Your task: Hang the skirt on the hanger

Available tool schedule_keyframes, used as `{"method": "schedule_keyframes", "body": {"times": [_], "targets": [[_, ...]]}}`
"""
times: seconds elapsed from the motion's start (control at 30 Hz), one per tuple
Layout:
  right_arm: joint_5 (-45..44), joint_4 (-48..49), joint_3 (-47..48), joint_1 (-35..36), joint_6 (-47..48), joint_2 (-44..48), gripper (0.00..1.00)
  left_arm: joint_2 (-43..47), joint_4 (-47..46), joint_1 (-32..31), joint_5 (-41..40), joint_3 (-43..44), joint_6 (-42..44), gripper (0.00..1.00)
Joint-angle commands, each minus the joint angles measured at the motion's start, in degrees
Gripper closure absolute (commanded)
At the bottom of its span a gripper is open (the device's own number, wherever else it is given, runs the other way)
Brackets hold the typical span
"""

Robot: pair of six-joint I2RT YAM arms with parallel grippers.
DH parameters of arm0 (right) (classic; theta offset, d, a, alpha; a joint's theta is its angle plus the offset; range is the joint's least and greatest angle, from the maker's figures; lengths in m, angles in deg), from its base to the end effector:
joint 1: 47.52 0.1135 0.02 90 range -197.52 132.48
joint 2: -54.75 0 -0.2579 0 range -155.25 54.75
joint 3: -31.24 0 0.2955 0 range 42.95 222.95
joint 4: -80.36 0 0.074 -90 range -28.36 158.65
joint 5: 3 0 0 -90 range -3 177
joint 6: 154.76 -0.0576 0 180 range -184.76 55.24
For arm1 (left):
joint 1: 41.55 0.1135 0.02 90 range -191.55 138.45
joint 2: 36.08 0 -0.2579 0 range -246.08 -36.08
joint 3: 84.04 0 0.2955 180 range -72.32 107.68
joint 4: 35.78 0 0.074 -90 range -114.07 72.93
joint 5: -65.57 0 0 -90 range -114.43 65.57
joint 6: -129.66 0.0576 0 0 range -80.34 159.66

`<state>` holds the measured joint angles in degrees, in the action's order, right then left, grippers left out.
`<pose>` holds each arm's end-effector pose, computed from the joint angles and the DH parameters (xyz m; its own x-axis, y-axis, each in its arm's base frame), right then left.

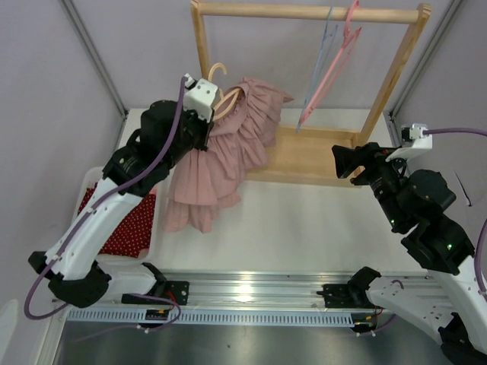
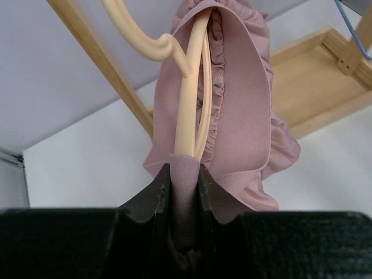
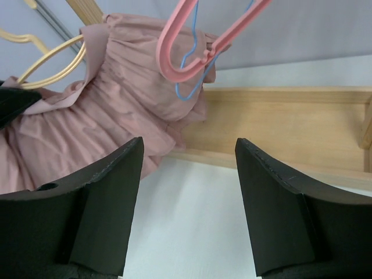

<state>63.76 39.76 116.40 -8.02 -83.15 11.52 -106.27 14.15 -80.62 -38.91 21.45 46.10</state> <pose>0.1524 0.0962 0.4905 -0.0714 0.3169 -0.9458 -0.2714 0.9063 0.3241 0.2415 -0.1775 0.4941 -0.1475 0.2596 -0.9544 0.4417 0.8806 0.1713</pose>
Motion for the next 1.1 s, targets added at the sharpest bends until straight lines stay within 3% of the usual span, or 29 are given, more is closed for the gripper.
{"method": "schedule_keyframes", "body": {"times": [0.0,0.3,0.6,1.07], "targets": [[-1.01,1.55,2.05,-0.22,-0.24,0.42,0.31,-4.15,-9.3,0.4,-6.87,9.56,3.75,1.0],[-0.05,2.08,2.22,-0.22,1.34,1.04,0.31,-16.97,-16.24,1.71,-13.64,23.1,8.77,1.0],[-0.31,3.83,1.26,-0.22,4.06,1.12,0.31,-22.62,-24.06,3.65,-14.09,28.04,9.56,1.0],[0.92,6.3,-1.73,-0.22,4.15,2.53,0.31,-33.43,-18.0,6.9,-10.65,41.66,7.1,1.0]]}}
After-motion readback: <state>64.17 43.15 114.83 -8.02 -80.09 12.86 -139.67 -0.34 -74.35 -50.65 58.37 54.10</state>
